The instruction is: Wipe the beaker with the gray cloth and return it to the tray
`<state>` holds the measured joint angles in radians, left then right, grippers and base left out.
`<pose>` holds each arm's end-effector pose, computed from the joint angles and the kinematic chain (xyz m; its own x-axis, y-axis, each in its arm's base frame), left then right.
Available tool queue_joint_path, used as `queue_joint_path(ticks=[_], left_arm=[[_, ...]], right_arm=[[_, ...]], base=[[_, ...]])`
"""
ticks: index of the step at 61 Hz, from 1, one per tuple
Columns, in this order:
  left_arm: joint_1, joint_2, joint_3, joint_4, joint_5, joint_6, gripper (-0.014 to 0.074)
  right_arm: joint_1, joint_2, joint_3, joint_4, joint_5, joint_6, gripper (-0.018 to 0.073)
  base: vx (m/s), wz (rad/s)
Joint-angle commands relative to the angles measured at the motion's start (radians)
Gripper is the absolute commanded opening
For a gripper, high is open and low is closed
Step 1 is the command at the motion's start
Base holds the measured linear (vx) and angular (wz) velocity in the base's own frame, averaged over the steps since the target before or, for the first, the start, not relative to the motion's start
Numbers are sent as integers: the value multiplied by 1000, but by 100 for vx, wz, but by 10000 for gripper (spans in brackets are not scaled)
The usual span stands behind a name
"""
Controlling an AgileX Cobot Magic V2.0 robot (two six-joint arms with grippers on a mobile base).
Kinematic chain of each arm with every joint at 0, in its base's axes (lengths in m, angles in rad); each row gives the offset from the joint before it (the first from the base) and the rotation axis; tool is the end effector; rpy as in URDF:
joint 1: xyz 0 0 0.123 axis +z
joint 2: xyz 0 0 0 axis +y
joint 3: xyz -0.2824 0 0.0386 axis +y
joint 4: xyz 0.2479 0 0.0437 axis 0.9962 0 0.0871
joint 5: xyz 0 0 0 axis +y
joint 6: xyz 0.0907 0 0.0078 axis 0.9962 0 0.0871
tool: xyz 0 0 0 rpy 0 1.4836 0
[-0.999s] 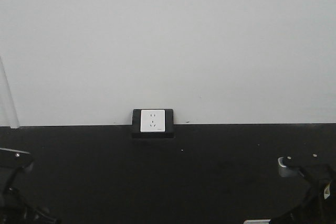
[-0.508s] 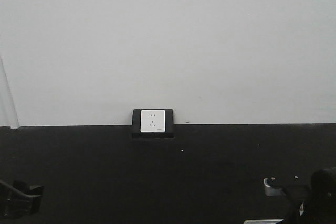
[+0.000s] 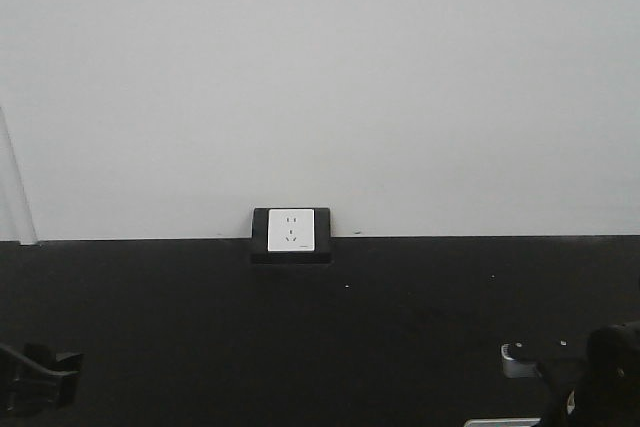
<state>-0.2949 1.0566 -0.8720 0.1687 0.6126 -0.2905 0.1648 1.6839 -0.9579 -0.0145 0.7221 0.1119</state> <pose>0.2087 -0.0542 0.3266 -0.6448 0.0383 -0.7634 0.1226 0.9910 -0.0538 0.2995 0.0489 0.1783 -0.9762 -0.0601 -0.2083 -0.0640 0.9979 0.0117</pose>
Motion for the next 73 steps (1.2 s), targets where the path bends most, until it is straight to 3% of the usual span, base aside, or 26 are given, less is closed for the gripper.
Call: queue_joint_path(ticks=[1,8,19,28,34,37,38,41,44,57,73], left_arm=[[2,-17,-30,4,-73,-8,522],[2,-17,-30,4,-75,-7,497],[2,-17,-30,4,-75,-7,458],[2,-17,-30,4,-74,-6,355],[2,-17,-30,4,-65,6,180],[2,-18,-30,4,-63,14,134],[-1,-24,-29,4,-57,32,43],[-1,-34,-23,4,-58,46,-9],[-1,-72,1,4,-81,53,-8],[-1,-344,269,4,-283,53,-7],[-1,-644,500,5,-378,53,-7]], right_arm=[[-5,-50,-24,-2,-3,3,470],[-5,-103,-24,-2,4,2,512],[-5,-254,-24,-11,4,2,506],[-5,-399,-24,-15,19,2,470],[-5,-500,-24,-34,23,0,370],[-5,-551,-24,-46,21,-10,256],[-5,-565,-24,-49,18,-11,222],[-5,-616,-22,-62,5,-21,96],[-5,-677,-7,-66,-36,-40,-15],[-2,-924,259,-57,-317,-112,-12],[-2,-1108,542,-60,-669,-133,-11]], base=[[0,0],[0,0],[0,0],[0,0],[0,0],[0,0],[0,0],[0,0],[0,0],[0,0],[0,0]])
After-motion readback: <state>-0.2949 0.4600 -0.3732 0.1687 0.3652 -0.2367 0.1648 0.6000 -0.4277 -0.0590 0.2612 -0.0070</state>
